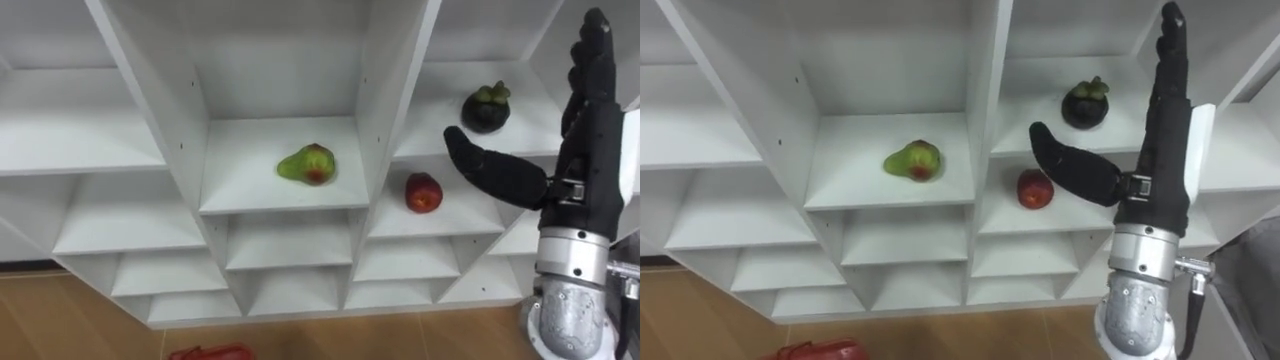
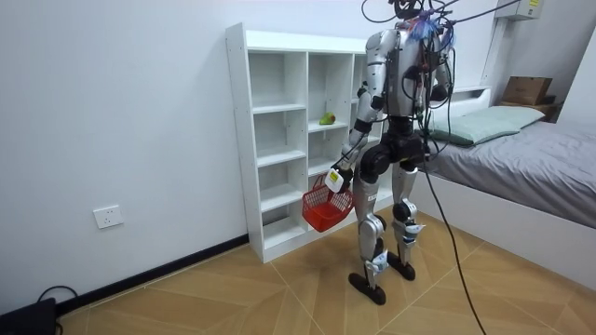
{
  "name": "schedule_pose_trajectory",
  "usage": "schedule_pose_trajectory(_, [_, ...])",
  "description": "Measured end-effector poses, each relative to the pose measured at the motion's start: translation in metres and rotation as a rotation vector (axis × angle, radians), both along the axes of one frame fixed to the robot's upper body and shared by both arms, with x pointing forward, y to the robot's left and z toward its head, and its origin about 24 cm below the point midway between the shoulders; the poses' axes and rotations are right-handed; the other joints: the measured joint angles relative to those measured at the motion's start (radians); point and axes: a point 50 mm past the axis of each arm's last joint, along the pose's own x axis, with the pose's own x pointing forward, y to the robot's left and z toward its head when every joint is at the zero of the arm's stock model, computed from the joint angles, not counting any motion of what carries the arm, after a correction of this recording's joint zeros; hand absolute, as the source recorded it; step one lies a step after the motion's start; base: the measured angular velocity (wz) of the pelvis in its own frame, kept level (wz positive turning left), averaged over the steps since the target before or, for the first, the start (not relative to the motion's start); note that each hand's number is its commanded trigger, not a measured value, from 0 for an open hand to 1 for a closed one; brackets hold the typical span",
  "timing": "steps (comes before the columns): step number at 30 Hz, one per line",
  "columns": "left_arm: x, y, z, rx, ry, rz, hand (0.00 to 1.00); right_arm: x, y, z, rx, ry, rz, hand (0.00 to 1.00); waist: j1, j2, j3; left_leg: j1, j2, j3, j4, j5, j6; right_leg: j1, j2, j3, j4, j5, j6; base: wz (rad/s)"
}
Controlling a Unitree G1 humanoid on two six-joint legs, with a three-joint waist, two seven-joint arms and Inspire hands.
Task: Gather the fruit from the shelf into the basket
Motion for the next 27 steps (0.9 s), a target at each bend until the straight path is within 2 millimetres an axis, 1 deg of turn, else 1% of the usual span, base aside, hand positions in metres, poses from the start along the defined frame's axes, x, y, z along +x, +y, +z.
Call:
schedule_pose_trajectory(3, [0.000, 0.000, 0.000, 0.001, -0.002, -0.001, 1.00, 0.004, -0.005, 0.001, -0.018, -0.002, -0.005, 0.00, 0.000, -0.001, -0.0004, 0.002, 0.000, -0.002, 0.001, 0.000, 0.000, 0.000, 0.000, -0.003, -0.002, 0.000, 0.000, 0.00])
schedule_pose_trajectory(6, [0.000, 0.001, 0.000, 0.002, 0.004, 0.000, 1.00, 0.014, -0.012, -0.001, -0.010, 0.031, -0.009, 0.00, 0.000, -0.003, -0.0017, 0.004, 0.000, -0.002, 0.001, 0.000, 0.000, 0.001, -0.001, -0.005, -0.002, 0.000, 0.000, 0.00])
schedule_pose_trajectory(8, [0.000, 0.001, 0.000, 0.002, 0.007, 0.005, 1.00, 0.018, -0.014, -0.001, -0.019, 0.038, -0.010, 0.00, 0.000, -0.005, -0.0023, 0.005, 0.001, -0.002, 0.001, 0.000, 0.000, 0.001, -0.001, -0.007, -0.001, 0.000, 0.000, 0.00])
schedule_pose_trajectory(10, [-0.002, 0.003, 0.000, 0.003, 0.012, 0.022, 1.00, 0.019, -0.017, -0.002, -0.023, 0.046, -0.016, 0.00, 0.000, -0.011, -0.0058, 0.007, 0.002, -0.005, 0.001, 0.000, 0.000, 0.004, 0.000, -0.015, -0.001, 0.000, -0.001, 0.02])
schedule_pose_trajectory(11, [-0.002, 0.003, 0.000, 0.004, 0.013, 0.025, 1.00, 0.019, -0.018, -0.002, -0.022, 0.051, -0.019, 0.00, 0.000, -0.013, -0.0062, 0.008, 0.003, -0.006, 0.001, 0.000, 0.000, 0.006, 0.000, -0.017, -0.001, 0.000, -0.001, 0.07])
schedule_pose_trajectory(13, [-0.004, 0.004, 0.000, 0.006, 0.014, 0.036, 1.00, 0.019, -0.021, -0.004, -0.013, 0.066, -0.028, 0.00, 0.001, -0.019, -0.0062, 0.015, 0.003, -0.013, 0.001, 0.000, 0.000, 0.016, -0.001, -0.026, -0.003, 0.000, -0.001, 0.08])
schedule_pose_trajectory(17, [-0.005, 0.005, 0.001, 0.008, 0.015, 0.042, 1.00, 0.020, -0.024, -0.006, 0.008, 0.077, -0.033, 0.00, 0.001, -0.022, -0.0054, 0.019, 0.003, -0.023, 0.001, 0.000, 0.000, 0.024, -0.003, -0.045, -0.003, 0.001, -0.001, 0.07])
schedule_pose_trajectory(19, [-0.006, 0.006, 0.001, 0.010, 0.015, 0.050, 1.00, 0.022, -0.028, -0.014, 0.031, 0.111, -0.044, 0.00, 0.002, -0.026, -0.0026, 0.026, 0.002, -0.026, 0.003, 0.000, 0.000, 0.032, -0.004, -0.052, -0.009, 0.001, -0.001, 0.05])
schedule_pose_trajectory(20, [-0.006, 0.007, 0.001, 0.012, 0.012, 0.051, 1.00, 0.023, -0.030, -0.017, 0.041, 0.127, -0.050, 0.00, 0.002, -0.028, -0.0029, 0.025, 0.002, -0.026, 0.004, 0.000, 0.000, 0.034, -0.004, -0.054, -0.014, 0.002, -0.003, 0.00])
schedule_pose_trajectory(24, [-0.006, 0.008, 0.001, 0.022, 0.014, 0.041, 1.00, 0.029, -0.036, -0.024, 0.075, 0.159, -0.072, 0.00, 0.004, -0.027, -0.0024, 0.023, 0.002, -0.026, 0.006, 0.000, 0.000, 0.034, -0.004, -0.055, -0.014, 0.004, -0.003, 0.00])
schedule_pose_trajectory(27, [-0.005, 0.008, 0.002, 0.024, 0.011, 0.030, 1.00, 0.037, -0.038, -0.022, 0.098, 0.149, -0.080, 0.00, 0.003, -0.024, -0.0018, 0.019, 0.002, -0.026, 0.006, 0.000, 0.000, 0.036, -0.004, -0.055, -0.013, 0.005, -0.004, 0.00])
